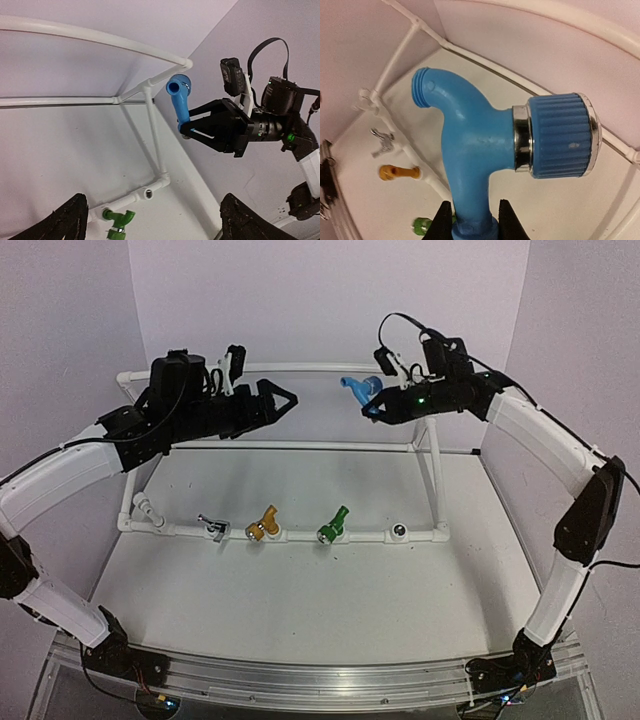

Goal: Install the water faucets
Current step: Pick up the water faucet from the center of the board, then pass from the right arm to the left

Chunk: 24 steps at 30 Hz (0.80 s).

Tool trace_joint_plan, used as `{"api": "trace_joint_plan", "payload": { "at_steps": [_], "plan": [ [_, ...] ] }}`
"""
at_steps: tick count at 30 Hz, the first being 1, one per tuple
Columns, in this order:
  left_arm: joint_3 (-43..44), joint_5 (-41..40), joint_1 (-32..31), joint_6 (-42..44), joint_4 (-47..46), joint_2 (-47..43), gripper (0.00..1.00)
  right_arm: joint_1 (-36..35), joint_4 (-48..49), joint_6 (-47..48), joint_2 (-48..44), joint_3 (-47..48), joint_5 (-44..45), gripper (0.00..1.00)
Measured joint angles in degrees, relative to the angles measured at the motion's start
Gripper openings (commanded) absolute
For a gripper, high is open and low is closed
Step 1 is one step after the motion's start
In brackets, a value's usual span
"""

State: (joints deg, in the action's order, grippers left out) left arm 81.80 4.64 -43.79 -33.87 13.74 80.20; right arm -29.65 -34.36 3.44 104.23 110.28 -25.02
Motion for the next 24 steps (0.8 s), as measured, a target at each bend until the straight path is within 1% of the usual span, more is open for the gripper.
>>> {"api": "trace_joint_plan", "payload": {
  "at_steps": [2, 4, 6, 9, 11, 13, 16, 19, 22, 24],
  "plan": [
    [-0.35, 2.82, -0.02, 0.35, -3.58, 0.00, 0.91, -0.05, 3.19, -3.91, -1.35, -0.05, -5.81, 0.00],
    [-1.08, 5.86, -0.02, 1.10, -7.46, 0.00, 0.93, -0.27, 6.65, -7.46, -1.75, -0.08, -13.16, 0.00],
    [-1.44, 8.75, -0.02, 2.87, -9.42, -0.07, 0.94, -0.59, 8.98, -10.12, -1.64, -0.09, -21.29, 0.00],
    [-1.39, 12.00, -0.02, 7.76, -8.48, -1.15, 0.94, -0.98, 10.65, -12.57, -1.49, -0.04, -32.42, 0.00],
    [-0.84, 14.04, -0.02, 12.31, -4.71, -2.78, 0.95, -1.26, 10.90, -12.58, -1.54, -0.07, -37.93, 0.00],
    [0.37, 15.57, -0.02, 17.20, 0.30, -4.51, 0.97, -1.43, 11.38, -11.97, -2.37, -1.22, -42.43, 0.00],
    [1.08, 16.74, -0.02, 25.42, 7.90, -8.21, 0.98, -1.59, 11.03, -10.31, -6.18, -6.41, -46.59, 0.00],
    [-2.33, 17.12, -0.04, 32.33, 9.81, -14.01, 0.98, -2.58, 11.00, -8.60, -10.54, -11.00, -48.84, 0.00],
    [-3.84, 20.00, -0.02, 35.98, 10.62, -16.96, 0.98, -6.02, 10.55, -6.07, -14.31, -13.84, -49.34, 0.00],
    [-3.19, 22.51, -0.02, 35.51, 10.40, -16.28, 0.99, -9.47, 6.96, 0.24, -16.03, -13.58, -47.56, 0.00]
  ]
}}
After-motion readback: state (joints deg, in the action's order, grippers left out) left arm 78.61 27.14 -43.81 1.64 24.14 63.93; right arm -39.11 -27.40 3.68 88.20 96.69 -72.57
